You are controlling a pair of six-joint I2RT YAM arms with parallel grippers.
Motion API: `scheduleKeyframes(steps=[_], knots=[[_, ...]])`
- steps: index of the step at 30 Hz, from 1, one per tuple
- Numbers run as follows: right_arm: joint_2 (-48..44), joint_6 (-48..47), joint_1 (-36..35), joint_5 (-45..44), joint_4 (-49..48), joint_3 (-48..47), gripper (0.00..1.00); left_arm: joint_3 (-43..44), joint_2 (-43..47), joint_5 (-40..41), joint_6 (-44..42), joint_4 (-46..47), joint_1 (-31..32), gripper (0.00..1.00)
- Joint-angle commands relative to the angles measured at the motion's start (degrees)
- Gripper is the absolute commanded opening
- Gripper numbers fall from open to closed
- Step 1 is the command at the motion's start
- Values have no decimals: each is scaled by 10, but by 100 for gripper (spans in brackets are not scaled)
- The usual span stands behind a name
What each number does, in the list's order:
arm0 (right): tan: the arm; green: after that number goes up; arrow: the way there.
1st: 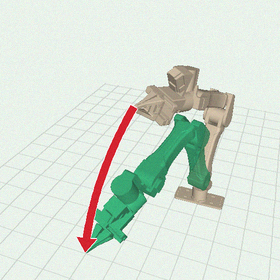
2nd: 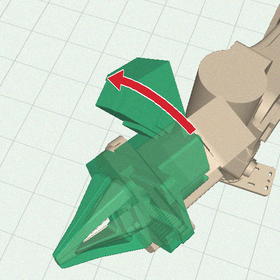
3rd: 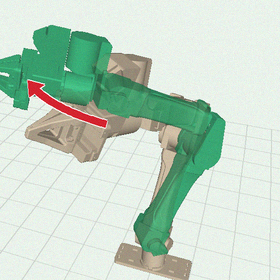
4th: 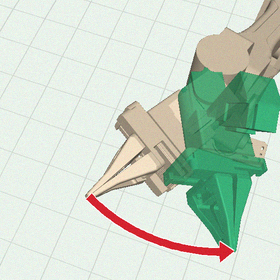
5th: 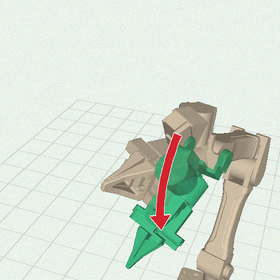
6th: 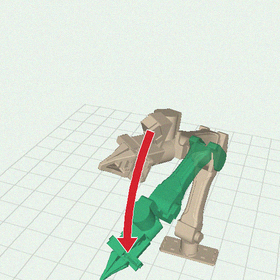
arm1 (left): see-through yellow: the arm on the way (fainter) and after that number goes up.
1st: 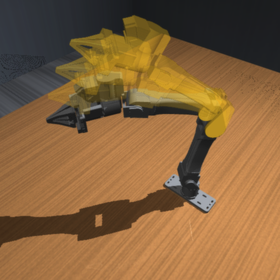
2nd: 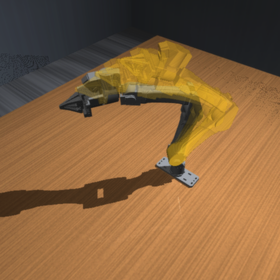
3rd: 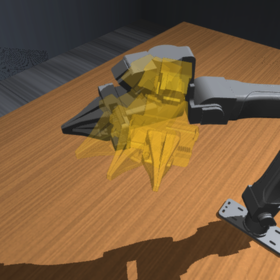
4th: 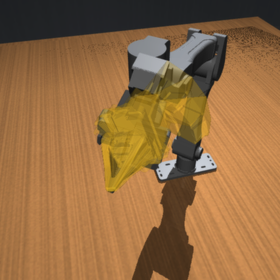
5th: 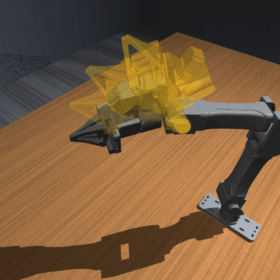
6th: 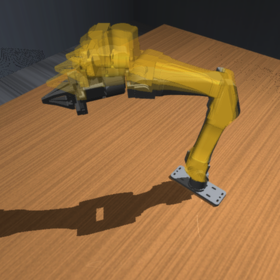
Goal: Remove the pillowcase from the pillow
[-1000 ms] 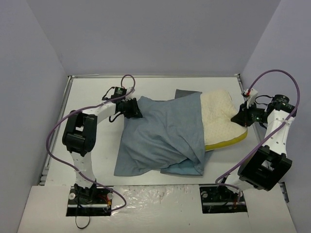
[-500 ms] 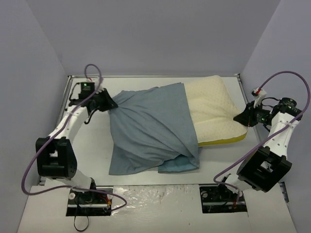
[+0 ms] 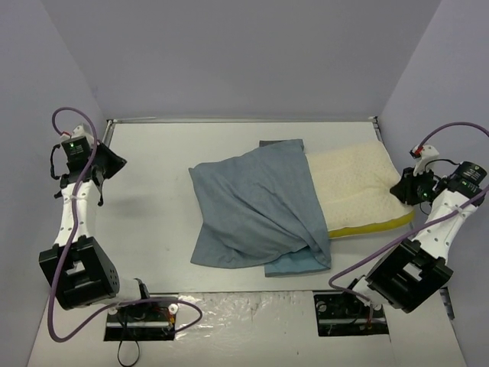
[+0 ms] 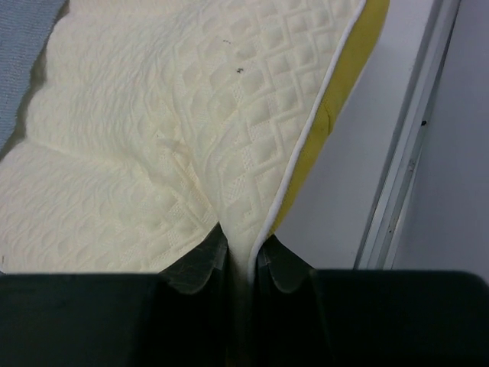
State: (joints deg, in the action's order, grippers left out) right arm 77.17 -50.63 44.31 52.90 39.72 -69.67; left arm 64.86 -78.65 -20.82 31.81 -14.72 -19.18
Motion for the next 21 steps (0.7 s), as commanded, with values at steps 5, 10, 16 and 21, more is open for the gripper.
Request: scheduleKeyframes(steps=[5, 10, 16, 21], knots=[[-68, -129, -102, -52, 34, 19, 65, 68, -37, -140, -51, -42, 147, 96], [-130, -359, -158, -36, 160, -4, 90, 24, 52, -64, -73, -53, 258, 94], [-198, -571, -293, -98, 253, 36, 100, -84, 199, -23, -43, -34, 346, 94], [-211, -368, -378, -166, 70, 65, 100, -134, 291, 82, -44, -46, 470, 94]])
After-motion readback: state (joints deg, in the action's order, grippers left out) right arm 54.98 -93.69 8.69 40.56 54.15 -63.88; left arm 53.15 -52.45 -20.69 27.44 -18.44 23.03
